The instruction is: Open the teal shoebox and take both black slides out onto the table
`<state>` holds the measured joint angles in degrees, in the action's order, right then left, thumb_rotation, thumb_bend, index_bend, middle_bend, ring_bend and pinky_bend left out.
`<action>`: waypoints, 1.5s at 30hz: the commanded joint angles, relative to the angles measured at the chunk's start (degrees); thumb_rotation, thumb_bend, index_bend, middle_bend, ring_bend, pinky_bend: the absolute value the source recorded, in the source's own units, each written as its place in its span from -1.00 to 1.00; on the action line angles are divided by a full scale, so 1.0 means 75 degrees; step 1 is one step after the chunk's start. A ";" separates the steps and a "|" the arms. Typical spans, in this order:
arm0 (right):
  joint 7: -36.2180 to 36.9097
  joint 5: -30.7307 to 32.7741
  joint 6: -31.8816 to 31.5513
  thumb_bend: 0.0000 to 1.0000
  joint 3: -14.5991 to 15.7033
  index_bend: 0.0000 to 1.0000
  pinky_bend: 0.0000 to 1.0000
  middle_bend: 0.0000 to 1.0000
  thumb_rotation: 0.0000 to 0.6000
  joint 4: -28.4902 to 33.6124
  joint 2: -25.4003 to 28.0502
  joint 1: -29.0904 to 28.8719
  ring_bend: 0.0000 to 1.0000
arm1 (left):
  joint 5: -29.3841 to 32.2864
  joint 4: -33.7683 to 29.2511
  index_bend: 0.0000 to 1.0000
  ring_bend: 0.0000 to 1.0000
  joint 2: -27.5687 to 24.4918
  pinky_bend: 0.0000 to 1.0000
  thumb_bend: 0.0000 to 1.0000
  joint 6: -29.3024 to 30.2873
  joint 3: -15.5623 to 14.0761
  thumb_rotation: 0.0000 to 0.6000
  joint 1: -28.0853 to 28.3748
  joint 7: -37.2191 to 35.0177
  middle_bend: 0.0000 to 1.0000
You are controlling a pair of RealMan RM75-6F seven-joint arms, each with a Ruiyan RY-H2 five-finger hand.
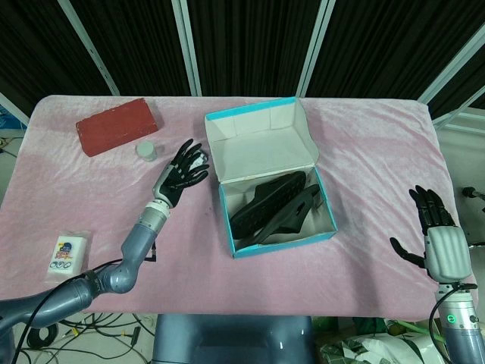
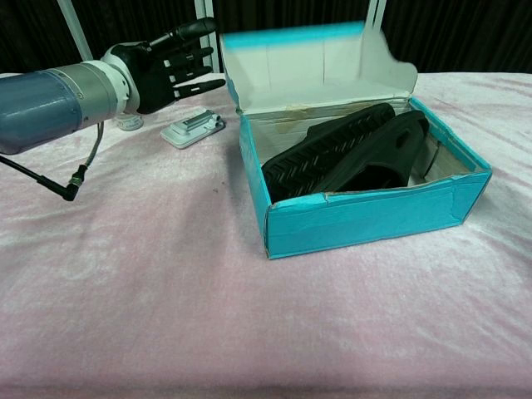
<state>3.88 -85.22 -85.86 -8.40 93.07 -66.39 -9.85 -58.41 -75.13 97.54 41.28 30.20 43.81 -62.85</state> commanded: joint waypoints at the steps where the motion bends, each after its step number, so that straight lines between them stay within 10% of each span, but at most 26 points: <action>1: 0.0038 -0.0005 0.0016 -0.69 -0.0004 -0.98 -0.54 -0.90 1.00 0.0008 0.0033 -0.0005 -0.96 | -0.0558 0.0015 -1.00 -1.00 -0.0362 -0.64 -0.72 0.0844 -0.0591 1.00 -0.0151 0.1906 -0.92; 10: 0.0147 -0.0036 0.0156 -0.69 0.0026 -0.98 -0.54 -0.90 1.00 -0.0129 -0.0034 -0.0079 -0.96 | -0.1023 -0.1070 -0.85 -0.86 -0.0895 -0.47 -0.74 0.3658 -0.1249 1.00 -0.0642 0.7093 -0.71; 23: 0.0307 -0.0229 -0.0014 -0.69 0.0145 -0.98 -0.54 -0.90 1.00 -0.0226 -0.0081 0.0018 -0.96 | -0.0101 -0.2705 -0.71 -0.72 -0.1247 -0.34 -0.63 0.2718 -0.0923 1.00 0.0949 1.1310 -0.56; 45: 0.0649 -0.0327 -0.0032 -0.69 0.0317 -0.98 -0.54 -0.90 1.00 -0.0486 -0.0163 0.0144 -0.96 | 0.2817 -0.1856 -0.75 -0.59 0.0970 -0.13 -0.67 0.2395 -0.0563 1.00 0.3586 1.3398 -0.49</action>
<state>8.71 -87.65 -86.13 -6.06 89.45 -67.59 -8.78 -37.94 -89.67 104.04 58.72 26.37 70.10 37.17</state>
